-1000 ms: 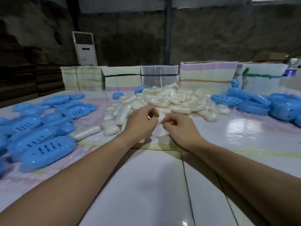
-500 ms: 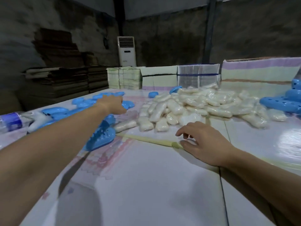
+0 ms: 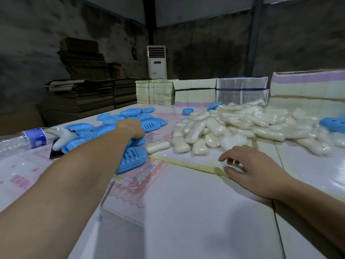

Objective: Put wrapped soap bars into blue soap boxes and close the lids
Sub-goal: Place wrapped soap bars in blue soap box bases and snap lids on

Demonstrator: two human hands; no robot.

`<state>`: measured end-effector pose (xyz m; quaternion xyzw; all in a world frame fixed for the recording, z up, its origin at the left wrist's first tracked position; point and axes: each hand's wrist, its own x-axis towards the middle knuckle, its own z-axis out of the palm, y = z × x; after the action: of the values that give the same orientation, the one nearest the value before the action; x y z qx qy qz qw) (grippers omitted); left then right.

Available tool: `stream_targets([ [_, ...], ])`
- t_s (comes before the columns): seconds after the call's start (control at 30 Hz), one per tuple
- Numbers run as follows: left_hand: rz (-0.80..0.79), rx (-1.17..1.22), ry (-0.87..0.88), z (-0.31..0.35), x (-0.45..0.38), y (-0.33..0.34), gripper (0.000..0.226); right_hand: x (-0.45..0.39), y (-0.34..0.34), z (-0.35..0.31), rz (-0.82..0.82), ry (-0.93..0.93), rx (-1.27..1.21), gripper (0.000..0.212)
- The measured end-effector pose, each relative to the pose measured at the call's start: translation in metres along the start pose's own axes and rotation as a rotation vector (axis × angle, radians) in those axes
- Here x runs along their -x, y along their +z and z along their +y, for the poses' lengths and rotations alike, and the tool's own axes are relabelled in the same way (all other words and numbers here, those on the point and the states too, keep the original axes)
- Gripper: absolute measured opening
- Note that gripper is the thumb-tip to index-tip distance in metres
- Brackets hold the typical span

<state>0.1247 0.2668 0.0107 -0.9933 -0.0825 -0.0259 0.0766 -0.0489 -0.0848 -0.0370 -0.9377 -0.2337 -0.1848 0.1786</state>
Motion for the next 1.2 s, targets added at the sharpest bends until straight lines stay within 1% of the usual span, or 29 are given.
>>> stream_targets([
  [0.03,0.041,-0.069,0.029,0.002,0.0,-0.002,0.026,0.0,0.0,0.0,-0.002,0.002,-0.004,0.019],
  [0.1,0.176,-0.199,0.075,0.008,0.001,-0.007,0.012,-0.001,0.0,0.001,-0.005,0.014,-0.01,0.019],
  [0.13,0.253,-0.247,0.089,0.01,0.002,-0.01,0.011,-0.001,0.0,0.001,-0.006,0.019,-0.012,0.019],
  [0.2,0.421,-0.29,0.111,0.013,0.003,-0.019,0.016,-0.002,0.0,0.002,-0.003,0.031,-0.015,0.019],
  [0.23,0.51,-0.256,0.122,0.015,0.004,-0.024,0.017,-0.002,0.0,0.003,-0.002,0.037,-0.016,0.019],
  [0.3,0.665,-0.076,0.152,0.024,0.009,-0.038,0.015,-0.002,-0.001,0.003,-0.001,0.051,-0.023,0.019],
  [0.37,0.751,0.155,0.19,0.042,0.021,-0.051,0.016,-0.002,-0.001,0.004,0.016,0.072,-0.033,0.018],
  [0.4,0.761,0.251,0.215,0.054,0.029,-0.057,0.021,-0.003,-0.001,0.005,0.032,0.089,-0.038,0.018],
  [0.5,0.725,0.361,0.342,0.09,0.055,-0.063,0.042,-0.003,-0.003,0.006,0.076,0.146,-0.069,0.017],
  [0.57,0.657,0.466,0.399,0.107,0.067,-0.061,0.047,-0.003,-0.005,0.007,0.141,0.179,-0.116,0.018],
  [0.7,0.439,0.825,0.416,0.141,0.09,-0.055,0.028,0.0,-0.015,0.018,0.362,0.322,-0.269,0.022],
  [0.8,0.168,1.07,0.44,0.161,0.11,-0.029,0.023,0.003,-0.019,0.031,0.434,0.428,-0.306,0.021],
  [0.83,0.055,1.068,0.466,0.165,0.116,-0.02,0.024,0.003,-0.02,0.035,0.431,0.453,-0.315,0.02],
  [0.87,-0.053,1.005,0.511,0.167,0.121,-0.012,0.026,0.004,-0.02,0.039,0.413,0.476,-0.319,0.02],
  [0.9,-0.136,0.927,0.552,0.167,0.124,-0.007,0.026,0.003,-0.019,0.043,0.378,0.496,-0.307,0.021],
  [0.93,-0.178,0.876,0.575,0.166,0.126,-0.006,0.024,0.003,-0.018,0.047,0.335,0.513,-0.275,0.022],
  [1.0,-0.205,0.895,0.585,0.161,0.125,-0.01,0.026,0.002,-0.015,0.051,0.277,0.515,-0.195,0.028],
  [1.07,-0.151,0.898,0.615,0.154,0.123,-0.013,0.029,0.0,-0.012,0.052,0.252,0.475,-0.126,0.036],
  [1.17,-0.082,0.796,0.744,0.144,0.125,-0.012,0.019,-0.007,-0.011,0.057,0.139,0.372,-0.062,0.048],
  [1.2,-0.081,0.769,0.795,0.142,0.126,-0.012,0.023,-0.011,-0.012,0.061,0.095,0.359,-0.063,0.051],
])
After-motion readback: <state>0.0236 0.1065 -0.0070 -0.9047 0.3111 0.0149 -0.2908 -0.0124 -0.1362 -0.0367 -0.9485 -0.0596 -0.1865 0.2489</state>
